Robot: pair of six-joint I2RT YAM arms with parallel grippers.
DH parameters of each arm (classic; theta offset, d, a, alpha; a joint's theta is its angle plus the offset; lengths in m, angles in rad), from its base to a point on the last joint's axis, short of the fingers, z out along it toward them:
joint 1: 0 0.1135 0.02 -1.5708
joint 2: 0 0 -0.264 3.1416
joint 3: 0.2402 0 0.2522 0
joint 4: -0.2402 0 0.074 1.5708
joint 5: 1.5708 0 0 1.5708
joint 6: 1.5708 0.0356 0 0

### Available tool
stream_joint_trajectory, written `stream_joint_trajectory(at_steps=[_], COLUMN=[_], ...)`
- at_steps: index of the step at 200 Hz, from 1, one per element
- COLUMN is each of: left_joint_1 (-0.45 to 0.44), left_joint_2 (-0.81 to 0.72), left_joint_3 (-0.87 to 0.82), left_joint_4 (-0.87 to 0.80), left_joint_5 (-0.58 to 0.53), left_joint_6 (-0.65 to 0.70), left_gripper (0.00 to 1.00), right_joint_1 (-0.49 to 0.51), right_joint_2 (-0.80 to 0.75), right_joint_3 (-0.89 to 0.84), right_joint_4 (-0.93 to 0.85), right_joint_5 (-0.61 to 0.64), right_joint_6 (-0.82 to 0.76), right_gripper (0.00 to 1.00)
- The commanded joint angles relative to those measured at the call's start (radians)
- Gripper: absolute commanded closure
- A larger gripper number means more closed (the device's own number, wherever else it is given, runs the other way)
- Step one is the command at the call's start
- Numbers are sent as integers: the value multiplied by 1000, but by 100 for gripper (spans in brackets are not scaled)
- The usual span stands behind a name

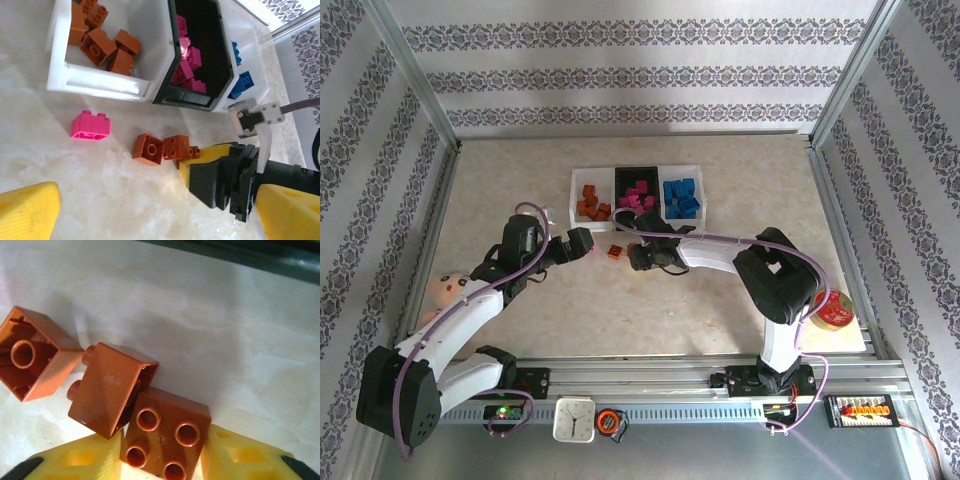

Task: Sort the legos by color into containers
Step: Pick up the lego from the center of the table, then place the lego in the container.

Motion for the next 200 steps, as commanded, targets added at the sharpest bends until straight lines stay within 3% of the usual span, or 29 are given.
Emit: stream_joint_trajectory(at_steps=[1,66,103,141,200], left_joint_1=[0,1,0,0,1], left_joint_2=[-27,-55,-86,-124,-153], left_joint_3=[-34,-88,-145,-179,-206], left_joint_4=[-29,-33,-30,-25,-43], left_joint_5=[-16,-20,-32,-46,-45], left_joint_6=[-22,-8,-19,-51,-71], left_gripper=[0,0,0,0,0], right_joint_1=[10,13,22,22,1], right_joint_2=[-39,-328,-423,-259,192], right_joint_3=[-44,-231,-150,132,658], right_joint_4=[-5,-28,-70,-82,-177], right_joint_5=[8,-98,-156,-166,-64], right_joint_6=[-21,-47,-58,-75,-49], right_gripper=[67,77,79,78,75])
